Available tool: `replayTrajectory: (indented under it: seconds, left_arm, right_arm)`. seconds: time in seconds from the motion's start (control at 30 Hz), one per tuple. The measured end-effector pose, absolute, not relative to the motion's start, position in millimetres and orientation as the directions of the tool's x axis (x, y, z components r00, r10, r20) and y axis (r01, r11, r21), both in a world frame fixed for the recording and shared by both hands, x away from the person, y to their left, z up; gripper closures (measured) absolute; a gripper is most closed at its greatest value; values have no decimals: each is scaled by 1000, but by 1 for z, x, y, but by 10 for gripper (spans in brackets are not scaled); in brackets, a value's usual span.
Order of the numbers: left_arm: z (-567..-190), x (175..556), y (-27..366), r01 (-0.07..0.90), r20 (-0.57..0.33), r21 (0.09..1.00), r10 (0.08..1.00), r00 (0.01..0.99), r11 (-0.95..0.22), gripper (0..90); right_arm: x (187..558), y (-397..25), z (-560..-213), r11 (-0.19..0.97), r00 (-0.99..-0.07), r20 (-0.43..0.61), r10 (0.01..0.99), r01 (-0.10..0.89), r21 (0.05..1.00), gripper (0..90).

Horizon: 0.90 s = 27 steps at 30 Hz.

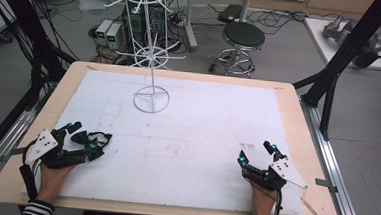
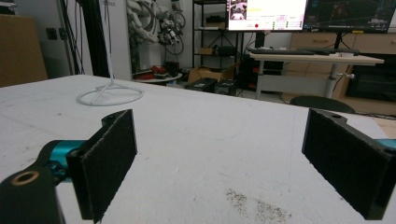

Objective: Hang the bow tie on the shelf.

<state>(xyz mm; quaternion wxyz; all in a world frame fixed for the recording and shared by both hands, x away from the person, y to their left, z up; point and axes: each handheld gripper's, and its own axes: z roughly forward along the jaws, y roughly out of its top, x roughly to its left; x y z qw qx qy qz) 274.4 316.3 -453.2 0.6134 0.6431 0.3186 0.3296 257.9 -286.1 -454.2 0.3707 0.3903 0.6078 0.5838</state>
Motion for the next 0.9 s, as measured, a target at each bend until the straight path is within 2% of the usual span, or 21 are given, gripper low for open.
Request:
replayTrajectory:
  seconds: [0.4, 0.9]
  left_arm:
    - [-453, 276, 316, 17, 30, 999, 814, 580, -48, 159]
    - [-447, 282, 321, 76, 14, 995, 814, 581, -71, 159]
  right_arm:
    - [258, -286, -454, 11, -414, 6, 910, 39, 999, 93]
    - [259, -287, -454, 2, -413, 17, 910, 47, 999, 93]
